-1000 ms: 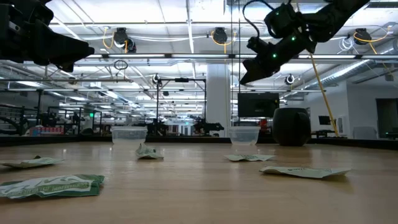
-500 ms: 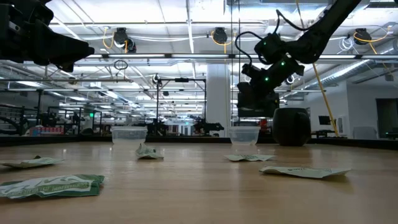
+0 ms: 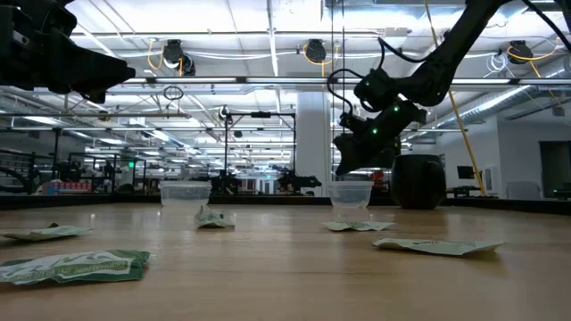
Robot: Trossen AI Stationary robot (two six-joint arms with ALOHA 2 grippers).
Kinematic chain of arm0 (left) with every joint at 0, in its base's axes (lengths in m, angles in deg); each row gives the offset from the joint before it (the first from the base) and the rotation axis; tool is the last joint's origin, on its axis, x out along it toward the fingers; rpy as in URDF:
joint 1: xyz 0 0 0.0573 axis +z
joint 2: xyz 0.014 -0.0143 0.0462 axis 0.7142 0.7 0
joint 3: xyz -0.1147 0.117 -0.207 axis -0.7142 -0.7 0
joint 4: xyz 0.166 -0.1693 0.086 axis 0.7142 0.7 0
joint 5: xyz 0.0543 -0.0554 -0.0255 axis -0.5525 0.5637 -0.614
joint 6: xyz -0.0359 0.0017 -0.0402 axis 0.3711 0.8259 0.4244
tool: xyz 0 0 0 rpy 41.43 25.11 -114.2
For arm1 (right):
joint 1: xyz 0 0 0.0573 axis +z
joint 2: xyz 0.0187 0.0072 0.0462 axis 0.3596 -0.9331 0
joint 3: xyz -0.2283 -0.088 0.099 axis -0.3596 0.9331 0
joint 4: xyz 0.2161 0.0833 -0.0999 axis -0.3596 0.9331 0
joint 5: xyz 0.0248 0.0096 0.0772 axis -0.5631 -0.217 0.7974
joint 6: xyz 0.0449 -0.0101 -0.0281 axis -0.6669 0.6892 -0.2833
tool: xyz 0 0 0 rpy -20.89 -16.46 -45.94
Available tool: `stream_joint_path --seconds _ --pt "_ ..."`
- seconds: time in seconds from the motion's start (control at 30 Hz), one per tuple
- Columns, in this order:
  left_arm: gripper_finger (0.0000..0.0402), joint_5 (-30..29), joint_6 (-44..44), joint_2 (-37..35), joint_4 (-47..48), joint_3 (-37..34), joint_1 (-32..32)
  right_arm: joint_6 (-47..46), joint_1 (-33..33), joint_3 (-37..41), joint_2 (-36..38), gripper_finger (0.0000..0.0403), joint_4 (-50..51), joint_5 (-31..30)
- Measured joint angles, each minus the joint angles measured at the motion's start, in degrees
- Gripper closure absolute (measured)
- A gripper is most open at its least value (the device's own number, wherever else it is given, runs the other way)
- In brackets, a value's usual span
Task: Pick and place items into bin
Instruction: Put the green stevia packet into the right transparent bin
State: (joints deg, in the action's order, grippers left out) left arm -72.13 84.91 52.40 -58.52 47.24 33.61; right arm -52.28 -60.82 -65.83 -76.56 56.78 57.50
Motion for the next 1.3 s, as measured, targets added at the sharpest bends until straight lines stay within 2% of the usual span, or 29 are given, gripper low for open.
stream_joint_path --seconds 0.5,0.93,1.3 --pt "0.0279 0.00 0.00 -0.01 -0.01 0.00 -0.01 -0.52 0.01 0.00 -1.45 0.0379 1.46 0.24" --pt "0.0279 0.00 -0.01 -0.01 0.00 -0.01 -0.02 -0.86 0.04 0.00 -1.45 0.0296 1.39 0.24" --pt "0.0279 0.00 0.00 -0.01 0.00 -0.01 -0.01 4.32 5.18 0.04 1.16 0.0295 1.12 0.17"
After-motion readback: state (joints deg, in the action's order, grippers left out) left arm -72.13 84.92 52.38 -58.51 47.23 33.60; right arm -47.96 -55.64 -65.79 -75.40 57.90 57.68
